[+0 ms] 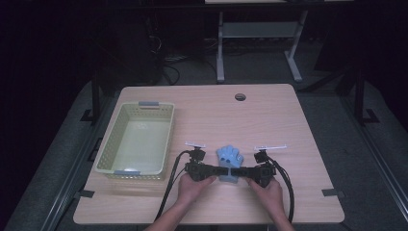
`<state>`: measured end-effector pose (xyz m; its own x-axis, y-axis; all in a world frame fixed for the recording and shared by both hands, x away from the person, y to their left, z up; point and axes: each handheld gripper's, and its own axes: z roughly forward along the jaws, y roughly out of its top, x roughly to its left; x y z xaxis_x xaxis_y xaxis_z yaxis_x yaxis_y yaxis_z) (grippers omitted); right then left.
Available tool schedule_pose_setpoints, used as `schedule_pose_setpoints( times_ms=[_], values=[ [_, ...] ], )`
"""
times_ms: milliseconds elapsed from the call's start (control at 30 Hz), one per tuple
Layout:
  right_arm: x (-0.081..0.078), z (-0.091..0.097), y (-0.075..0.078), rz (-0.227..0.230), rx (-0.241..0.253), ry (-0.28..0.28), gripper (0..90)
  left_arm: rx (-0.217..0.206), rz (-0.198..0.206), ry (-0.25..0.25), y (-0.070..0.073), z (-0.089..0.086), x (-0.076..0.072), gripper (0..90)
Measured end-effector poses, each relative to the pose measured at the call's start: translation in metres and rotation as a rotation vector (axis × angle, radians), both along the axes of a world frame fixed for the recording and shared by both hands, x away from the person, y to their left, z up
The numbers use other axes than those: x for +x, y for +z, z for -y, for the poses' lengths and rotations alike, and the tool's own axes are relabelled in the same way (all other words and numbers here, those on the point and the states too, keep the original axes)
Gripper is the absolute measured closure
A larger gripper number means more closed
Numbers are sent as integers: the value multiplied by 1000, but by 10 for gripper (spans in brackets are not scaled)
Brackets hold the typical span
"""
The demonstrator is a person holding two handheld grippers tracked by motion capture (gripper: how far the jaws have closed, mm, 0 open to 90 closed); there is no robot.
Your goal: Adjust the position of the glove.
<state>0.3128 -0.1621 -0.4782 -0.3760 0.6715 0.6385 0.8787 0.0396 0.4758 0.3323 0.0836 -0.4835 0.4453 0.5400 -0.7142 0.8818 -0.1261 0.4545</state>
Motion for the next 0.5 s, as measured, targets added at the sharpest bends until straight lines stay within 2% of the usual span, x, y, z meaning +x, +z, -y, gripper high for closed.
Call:
schedule_pose_setpoints(
  times_ms=[300,500],
  values=[
    [2,2,-5,-13,47,1,700,-18,-6,-6,-3,2,3,664],
    [1,2,-5,12,62,-9,735,-27,15,-16,-3,1,4,704]
  ],
)
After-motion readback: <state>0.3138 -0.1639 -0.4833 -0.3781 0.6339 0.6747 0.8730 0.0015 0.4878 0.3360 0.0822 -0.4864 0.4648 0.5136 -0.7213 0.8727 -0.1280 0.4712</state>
